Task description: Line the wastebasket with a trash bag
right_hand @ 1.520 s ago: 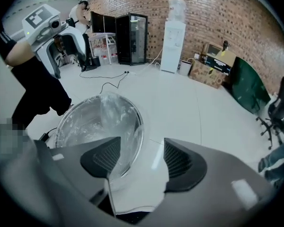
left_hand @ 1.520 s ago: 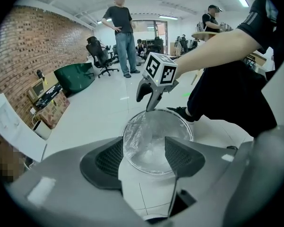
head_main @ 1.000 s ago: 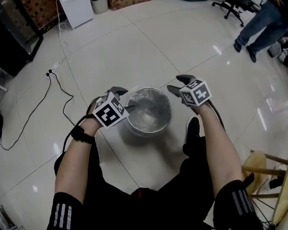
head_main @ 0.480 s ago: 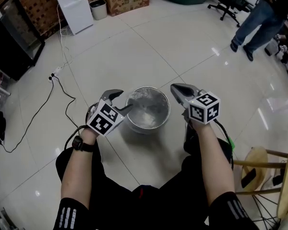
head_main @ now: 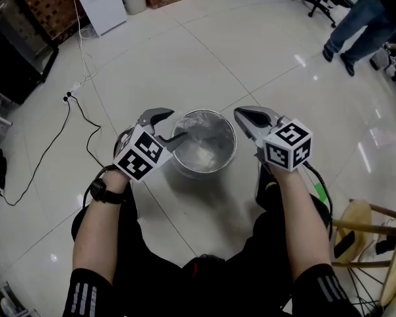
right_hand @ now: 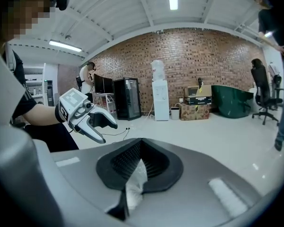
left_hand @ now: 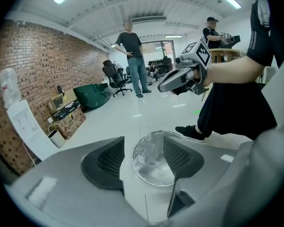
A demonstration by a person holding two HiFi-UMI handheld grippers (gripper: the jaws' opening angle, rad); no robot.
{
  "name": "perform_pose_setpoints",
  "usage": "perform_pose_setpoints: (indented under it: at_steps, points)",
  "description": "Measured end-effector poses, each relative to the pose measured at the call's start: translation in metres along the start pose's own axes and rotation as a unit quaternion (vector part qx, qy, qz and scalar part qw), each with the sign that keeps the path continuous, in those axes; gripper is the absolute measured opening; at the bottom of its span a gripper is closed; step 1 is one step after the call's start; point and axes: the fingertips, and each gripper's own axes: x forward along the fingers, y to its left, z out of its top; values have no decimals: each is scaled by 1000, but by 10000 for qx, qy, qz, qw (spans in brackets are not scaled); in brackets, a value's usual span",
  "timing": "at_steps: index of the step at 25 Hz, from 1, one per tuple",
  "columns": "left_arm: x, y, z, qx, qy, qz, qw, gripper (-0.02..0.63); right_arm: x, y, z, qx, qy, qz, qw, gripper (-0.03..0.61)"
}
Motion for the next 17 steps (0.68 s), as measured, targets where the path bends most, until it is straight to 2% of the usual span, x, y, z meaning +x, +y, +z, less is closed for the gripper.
perform_pose_setpoints:
  at_steps: [7, 17]
  points:
    - [9, 3, 10, -34, -112, 0, 9999, 255, 1, -1, 4, -138, 36, 27, 9999, 6]
    - [11, -9, 4, 98, 64, -45, 9999, 255, -2, 7, 4, -196, 72, 116, 9997, 6]
